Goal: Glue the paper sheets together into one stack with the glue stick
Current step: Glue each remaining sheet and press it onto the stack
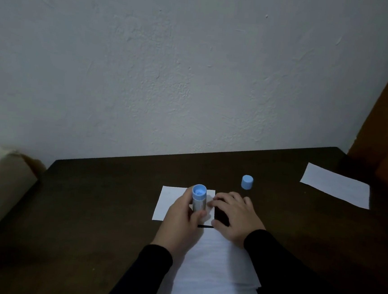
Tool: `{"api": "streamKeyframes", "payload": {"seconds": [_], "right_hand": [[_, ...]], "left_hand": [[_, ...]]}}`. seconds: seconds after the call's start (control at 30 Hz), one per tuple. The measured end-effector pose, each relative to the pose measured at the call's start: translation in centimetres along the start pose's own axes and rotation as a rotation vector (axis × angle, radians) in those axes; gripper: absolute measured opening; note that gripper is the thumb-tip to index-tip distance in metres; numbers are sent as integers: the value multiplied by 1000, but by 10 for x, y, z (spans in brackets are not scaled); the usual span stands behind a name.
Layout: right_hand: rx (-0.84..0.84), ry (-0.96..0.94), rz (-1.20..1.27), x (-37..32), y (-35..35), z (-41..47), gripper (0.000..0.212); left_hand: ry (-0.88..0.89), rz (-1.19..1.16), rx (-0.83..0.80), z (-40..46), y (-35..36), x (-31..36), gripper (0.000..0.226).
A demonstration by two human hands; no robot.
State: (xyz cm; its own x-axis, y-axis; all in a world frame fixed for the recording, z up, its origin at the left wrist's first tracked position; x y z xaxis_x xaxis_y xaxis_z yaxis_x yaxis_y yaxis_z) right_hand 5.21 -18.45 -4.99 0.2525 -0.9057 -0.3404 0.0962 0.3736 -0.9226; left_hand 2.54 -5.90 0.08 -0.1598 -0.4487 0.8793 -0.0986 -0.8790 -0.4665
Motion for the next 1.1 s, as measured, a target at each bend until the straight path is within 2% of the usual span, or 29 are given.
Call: {"api": "streamKeyframes", "payload": {"seconds": [0.27, 0.87, 1.1], "right_hand": [[-39, 3, -9, 1, 4, -1, 47], [-102, 53, 18, -1, 8, -2, 43], [-68, 47, -8, -3, 5, -1, 41]], "left_hand": [[-99, 156, 67, 10, -40, -32, 46], [-188, 168, 233, 8, -85, -56, 40], [-272, -119, 524, -3, -116, -62, 45]]}}
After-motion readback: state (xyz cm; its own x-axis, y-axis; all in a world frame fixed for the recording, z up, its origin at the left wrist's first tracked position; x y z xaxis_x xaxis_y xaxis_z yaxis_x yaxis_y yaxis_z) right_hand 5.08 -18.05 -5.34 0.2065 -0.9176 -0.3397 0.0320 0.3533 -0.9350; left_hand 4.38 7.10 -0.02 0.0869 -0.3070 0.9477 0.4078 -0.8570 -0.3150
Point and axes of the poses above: each hand's wrist, its own z-axis towards the middle knuckle, its own y-axis out of the palm, x = y × z, the point moved 10 cm from there along z, towards the middle knuckle, and after that the axes turned 6 degrees about x, right-handed, at the moved point
